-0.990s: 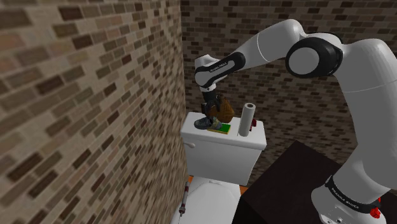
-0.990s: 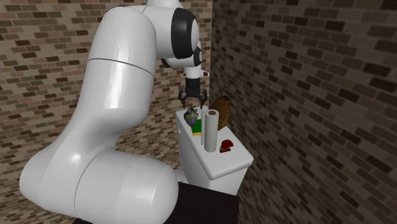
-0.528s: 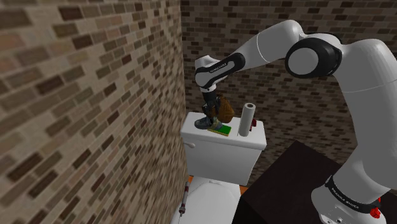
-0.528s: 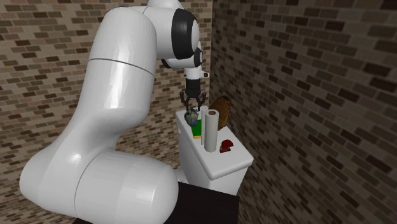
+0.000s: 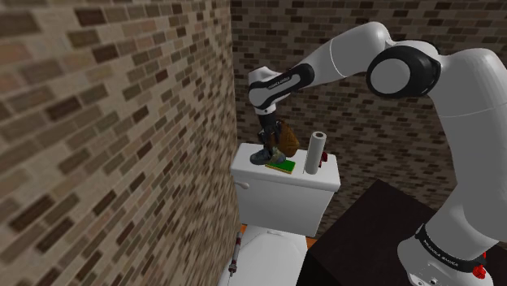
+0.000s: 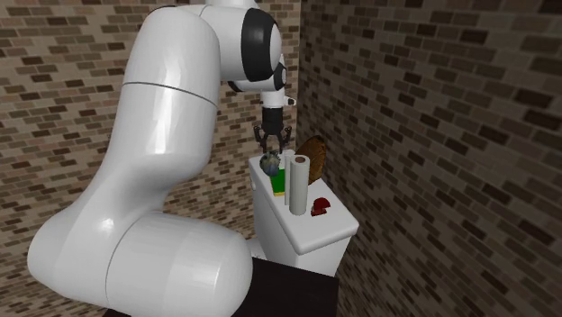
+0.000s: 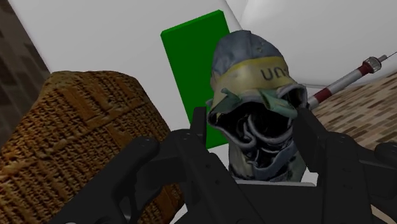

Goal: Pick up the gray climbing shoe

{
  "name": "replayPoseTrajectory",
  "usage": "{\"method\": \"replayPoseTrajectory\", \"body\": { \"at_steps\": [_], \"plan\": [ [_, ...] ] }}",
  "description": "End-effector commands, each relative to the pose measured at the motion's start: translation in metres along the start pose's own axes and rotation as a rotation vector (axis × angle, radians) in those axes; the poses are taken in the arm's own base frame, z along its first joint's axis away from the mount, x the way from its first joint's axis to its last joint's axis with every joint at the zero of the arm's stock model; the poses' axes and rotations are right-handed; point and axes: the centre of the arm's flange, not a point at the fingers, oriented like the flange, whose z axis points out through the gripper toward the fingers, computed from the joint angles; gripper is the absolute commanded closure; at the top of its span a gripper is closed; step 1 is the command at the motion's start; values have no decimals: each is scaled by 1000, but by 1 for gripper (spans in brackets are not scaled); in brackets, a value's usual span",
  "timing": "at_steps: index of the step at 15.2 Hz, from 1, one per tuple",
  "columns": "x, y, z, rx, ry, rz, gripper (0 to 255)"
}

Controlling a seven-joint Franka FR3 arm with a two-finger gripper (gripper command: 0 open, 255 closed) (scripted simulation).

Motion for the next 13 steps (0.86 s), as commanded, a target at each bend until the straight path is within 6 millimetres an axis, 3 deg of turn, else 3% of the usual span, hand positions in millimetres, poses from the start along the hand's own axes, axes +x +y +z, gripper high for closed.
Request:
{"method": "replayPoseTrajectory", "body": {
  "at_steps": [1, 11, 13],
  "plan": [
    [-3, 2, -10, 0, 0, 0, 255],
    [-18, 4, -61, 0, 0, 0, 255],
    [-18, 4, -62, 0, 0, 0, 255]
  ]
}}
